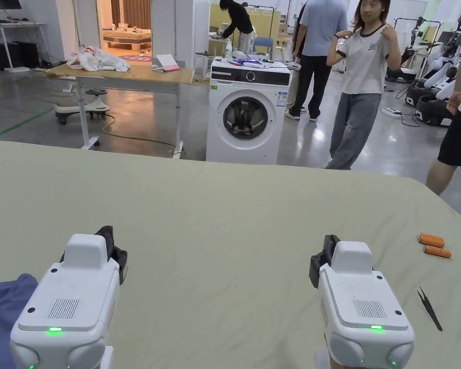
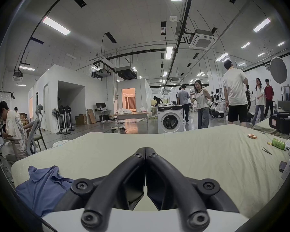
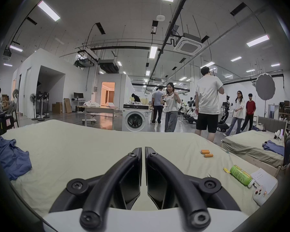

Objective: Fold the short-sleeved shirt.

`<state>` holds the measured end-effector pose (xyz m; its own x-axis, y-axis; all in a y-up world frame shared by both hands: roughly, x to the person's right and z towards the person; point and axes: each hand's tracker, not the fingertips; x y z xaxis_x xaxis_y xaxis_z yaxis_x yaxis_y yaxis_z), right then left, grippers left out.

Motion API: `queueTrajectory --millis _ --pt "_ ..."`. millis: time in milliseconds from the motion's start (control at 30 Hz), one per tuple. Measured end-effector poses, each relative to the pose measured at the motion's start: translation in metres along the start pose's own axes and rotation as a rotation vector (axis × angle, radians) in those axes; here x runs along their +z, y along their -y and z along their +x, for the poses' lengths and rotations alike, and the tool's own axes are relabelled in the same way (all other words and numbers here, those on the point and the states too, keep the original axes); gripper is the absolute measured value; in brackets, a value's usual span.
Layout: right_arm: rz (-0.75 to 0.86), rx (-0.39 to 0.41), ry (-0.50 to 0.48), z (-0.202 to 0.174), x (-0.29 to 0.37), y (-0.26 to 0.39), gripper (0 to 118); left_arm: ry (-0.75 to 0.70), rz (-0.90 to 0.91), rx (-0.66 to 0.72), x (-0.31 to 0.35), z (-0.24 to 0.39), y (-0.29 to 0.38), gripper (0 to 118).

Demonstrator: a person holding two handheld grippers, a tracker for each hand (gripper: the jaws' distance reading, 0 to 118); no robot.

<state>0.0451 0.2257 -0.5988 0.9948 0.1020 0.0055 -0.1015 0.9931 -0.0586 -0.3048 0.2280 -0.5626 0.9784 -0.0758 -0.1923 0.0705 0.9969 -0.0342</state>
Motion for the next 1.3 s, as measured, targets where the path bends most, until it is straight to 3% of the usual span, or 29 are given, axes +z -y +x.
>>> queueTrajectory --millis 67,167,233,367,400,433,467,533,633,733,800,833,933,1000,1200,1300 --pt "-0.007 -0.014 0.006 0.002 0.0 0.0 3 0.0 -0.004 0.005 0.0 -0.003 0.0 0" --pt "-0.018 -0.127 0.018 0.01 -0.001 -0.003 3 0.001 -0.012 0.083 -0.001 -0.011 0.0 0" --pt "-0.02 -0.235 0.011 0.016 0.0 -0.007 3 0.01 -0.021 0.208 -0.002 -0.02 -0.002 0" --pt "-0.031 -0.494 -0.012 0.03 -0.001 -0.011 2 0.066 -0.032 0.633 -0.007 -0.047 0.0 0" --pt "-0.033 -0.532 -0.019 0.032 -0.002 -0.012 1 0.07 -0.033 0.681 -0.008 -0.05 0.001 0" --pt "-0.028 -0.493 -0.017 0.031 -0.003 -0.015 1 0.061 -0.03 0.629 -0.008 -0.047 -0.002 0" --pt "-0.023 -0.389 -0.023 0.026 -0.004 -0.019 1 0.055 -0.023 0.445 -0.008 -0.039 -0.006 0" --pt "-0.003 -0.066 -0.066 0.011 -0.007 -0.028 1 0.05 -0.019 0.02 -0.008 -0.02 -0.012 0" --pt "0.03 0.551 -0.097 -0.019 -0.011 -0.026 1 0.015 -0.054 -0.618 -0.014 0.007 -0.004 0" --pt "0.098 1.015 -0.087 -0.034 -0.01 -0.01 2 0.0 -0.031 -1.036 -0.021 0.019 0.017 0" --pt "0.124 1.215 -0.075 -0.039 -0.01 0.0 2 -0.004 0.006 -1.196 -0.014 0.02 0.024 0" --pt "0.126 1.216 -0.099 -0.039 -0.009 0.002 2 0.001 0.01 -1.232 -0.014 0.019 0.026 0" --pt "0.102 1.169 -0.108 -0.041 -0.003 0.001 2 0.023 -0.008 -1.104 -0.012 0.014 0.021 0" --pt "0.075 1.051 -0.115 -0.042 -0.001 0.002 2 0.026 -0.026 -0.89 -0.012 0.012 0.013 0" --pt "-0.058 0.324 -0.097 -0.029 -0.002 -0.017 2 0.071 -0.09 -0.122 -0.015 -0.012 -0.001 0" --pt "-0.087 0.0 -0.064 -0.02 -0.005 -0.014 2 0.055 -0.065 0.137 -0.012 -0.018 0.001 0"
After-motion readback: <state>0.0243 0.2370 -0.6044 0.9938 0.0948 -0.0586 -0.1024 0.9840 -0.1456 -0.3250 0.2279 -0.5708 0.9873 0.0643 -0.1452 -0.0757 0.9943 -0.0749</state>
